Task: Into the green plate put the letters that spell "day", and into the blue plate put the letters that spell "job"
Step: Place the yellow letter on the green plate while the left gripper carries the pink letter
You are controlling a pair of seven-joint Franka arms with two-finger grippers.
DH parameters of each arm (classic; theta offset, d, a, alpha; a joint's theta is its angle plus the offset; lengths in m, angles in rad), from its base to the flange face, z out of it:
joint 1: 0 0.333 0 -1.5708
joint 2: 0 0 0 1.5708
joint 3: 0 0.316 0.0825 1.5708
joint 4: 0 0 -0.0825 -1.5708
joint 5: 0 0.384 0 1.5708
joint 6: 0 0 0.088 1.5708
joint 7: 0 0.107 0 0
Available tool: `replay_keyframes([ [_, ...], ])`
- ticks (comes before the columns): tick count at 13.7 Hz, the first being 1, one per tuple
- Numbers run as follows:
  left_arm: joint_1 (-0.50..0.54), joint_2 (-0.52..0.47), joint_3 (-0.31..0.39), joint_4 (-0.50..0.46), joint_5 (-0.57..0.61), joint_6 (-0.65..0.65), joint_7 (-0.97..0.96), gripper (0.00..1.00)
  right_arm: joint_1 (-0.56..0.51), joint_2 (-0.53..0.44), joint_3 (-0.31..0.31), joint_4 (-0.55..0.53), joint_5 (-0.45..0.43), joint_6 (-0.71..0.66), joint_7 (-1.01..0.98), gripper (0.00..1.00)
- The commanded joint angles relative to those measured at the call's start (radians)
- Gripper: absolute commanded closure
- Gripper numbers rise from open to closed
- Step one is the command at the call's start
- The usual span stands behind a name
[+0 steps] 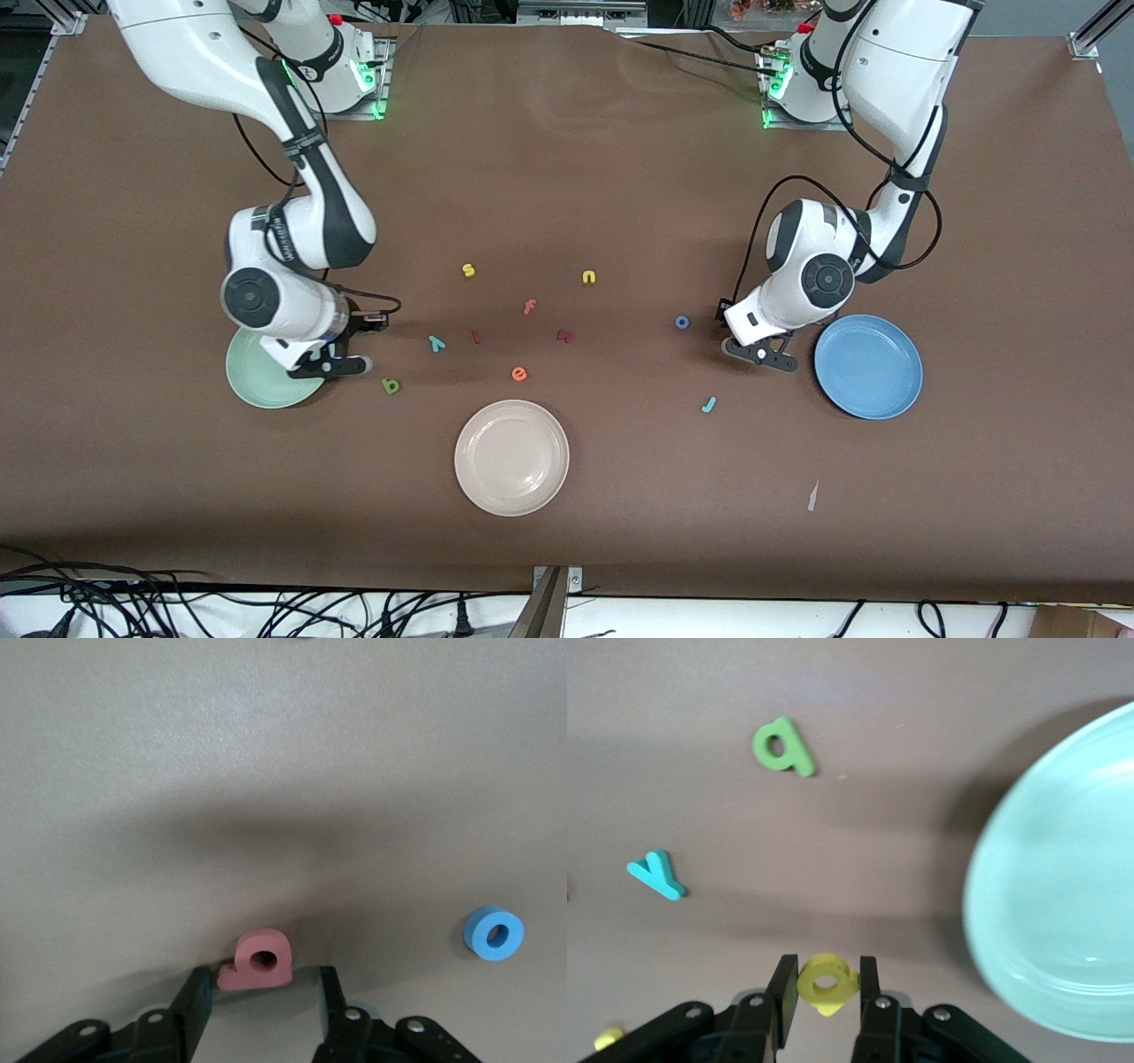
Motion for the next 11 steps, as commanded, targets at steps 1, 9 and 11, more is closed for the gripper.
replay_keyframes([
  [1,-0.010,-0.006,0.006,-0.018,-0.014,0.024,0.026,0.52,-0.060,0.014,0.008,0.066,-0.007,-0.071,-0.115,0.76],
  [9,-0.001,-0.026,0.007,-0.010,-0.014,0.027,0.029,0.87,-0.232,0.116,0.014,0.112,-0.074,-0.030,-0.370,0.00],
  [11,0.024,-0.070,0.007,-0.011,-0.014,0.016,0.026,0.87,-0.220,0.106,0.023,0.117,-0.068,-0.037,-0.353,0.00],
])
